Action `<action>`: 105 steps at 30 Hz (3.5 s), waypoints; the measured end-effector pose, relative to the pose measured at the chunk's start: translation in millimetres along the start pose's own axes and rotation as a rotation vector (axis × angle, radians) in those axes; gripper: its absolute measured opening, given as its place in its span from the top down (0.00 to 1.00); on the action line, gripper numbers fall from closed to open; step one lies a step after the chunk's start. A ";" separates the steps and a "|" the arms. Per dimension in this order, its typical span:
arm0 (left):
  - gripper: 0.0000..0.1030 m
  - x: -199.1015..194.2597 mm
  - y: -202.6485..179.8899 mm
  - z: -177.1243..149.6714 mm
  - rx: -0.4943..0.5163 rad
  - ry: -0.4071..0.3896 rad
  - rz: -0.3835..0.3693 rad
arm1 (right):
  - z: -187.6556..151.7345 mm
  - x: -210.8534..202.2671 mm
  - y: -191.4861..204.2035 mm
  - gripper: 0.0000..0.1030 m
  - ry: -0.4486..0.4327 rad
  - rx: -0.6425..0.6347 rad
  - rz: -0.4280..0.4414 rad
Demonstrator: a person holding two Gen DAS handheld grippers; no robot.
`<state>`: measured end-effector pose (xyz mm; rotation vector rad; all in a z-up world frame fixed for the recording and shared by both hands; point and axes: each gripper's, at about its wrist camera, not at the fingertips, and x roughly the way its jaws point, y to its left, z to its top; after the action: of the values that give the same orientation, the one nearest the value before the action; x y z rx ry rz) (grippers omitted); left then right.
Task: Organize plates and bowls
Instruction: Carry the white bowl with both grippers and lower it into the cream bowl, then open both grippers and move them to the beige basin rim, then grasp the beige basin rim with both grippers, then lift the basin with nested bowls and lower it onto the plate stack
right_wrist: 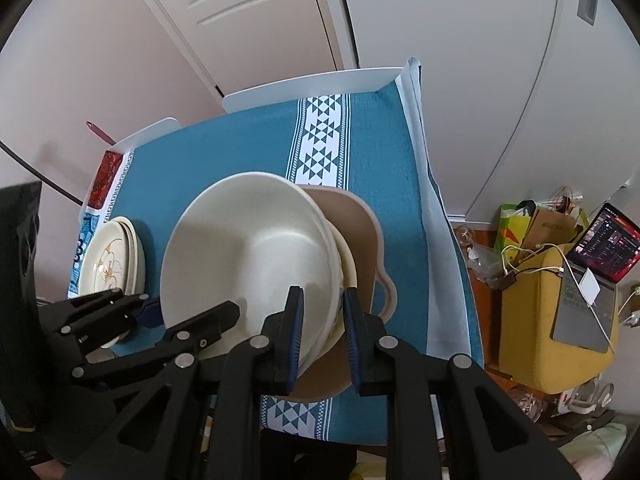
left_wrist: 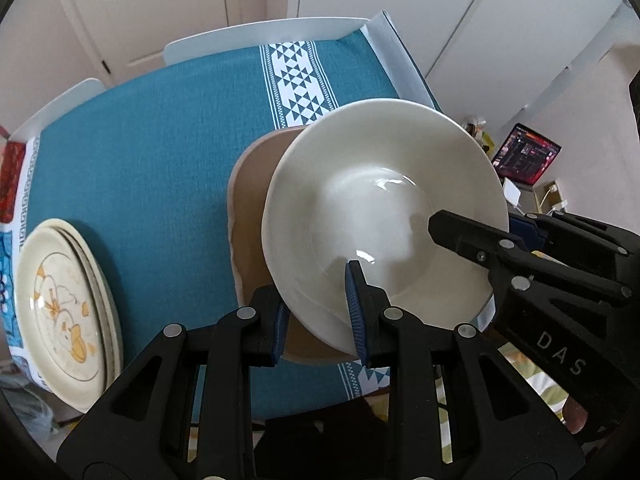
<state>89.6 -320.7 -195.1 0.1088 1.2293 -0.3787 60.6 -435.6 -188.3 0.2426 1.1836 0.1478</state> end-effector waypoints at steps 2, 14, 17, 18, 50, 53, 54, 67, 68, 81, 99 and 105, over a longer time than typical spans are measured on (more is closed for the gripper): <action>0.77 1.6 -1.8 1.1 0.014 0.000 0.015 | -1.9 2.2 -0.6 0.82 0.009 0.002 -0.003; 0.77 7.2 -14.5 1.0 0.115 -0.016 0.127 | -5.6 6.0 -4.9 0.82 0.022 0.012 -0.005; 0.77 8.2 -14.6 2.3 0.120 -0.015 0.139 | -5.2 7.1 -6.3 0.82 0.026 0.018 0.000; 0.77 8.4 -14.4 2.8 0.120 -0.015 0.142 | -5.1 7.2 -7.1 0.82 0.027 0.018 0.001; 0.01 -93.0 22.2 10.6 0.106 -0.270 0.038 | 3.8 -66.9 -6.4 0.47 -0.159 0.006 0.006; 0.00 -102.2 27.1 4.7 0.137 -0.308 0.083 | -0.2 -79.3 -10.1 0.00 -0.197 -0.017 -0.009; 0.00 -99.4 29.3 4.5 0.148 -0.283 0.095 | -0.9 -80.6 -12.0 0.00 -0.188 -0.026 -0.020; 0.02 -8.8 47.7 -6.2 0.234 0.029 0.108 | -12.3 -6.5 -28.4 0.01 0.133 -0.079 -0.126; 0.02 -6.2 47.9 -6.6 0.236 0.041 0.106 | -13.1 -0.4 -28.2 0.01 0.148 -0.082 -0.125; 0.33 49.6 42.6 -0.2 0.280 0.202 0.034 | -9.3 54.6 -21.8 0.41 0.323 -0.192 -0.081; 0.86 68.5 30.8 -13.5 0.285 0.046 -0.061 | -28.5 70.7 -11.0 0.86 0.116 -0.220 0.017; 0.86 56.8 28.5 -16.4 0.302 0.003 -0.036 | -30.1 65.1 -6.3 0.86 0.076 -0.222 0.001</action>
<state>100.6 -302.2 -257.1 0.3471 1.1716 -0.5944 56.8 -422.7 -259.0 0.0432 1.2314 0.2891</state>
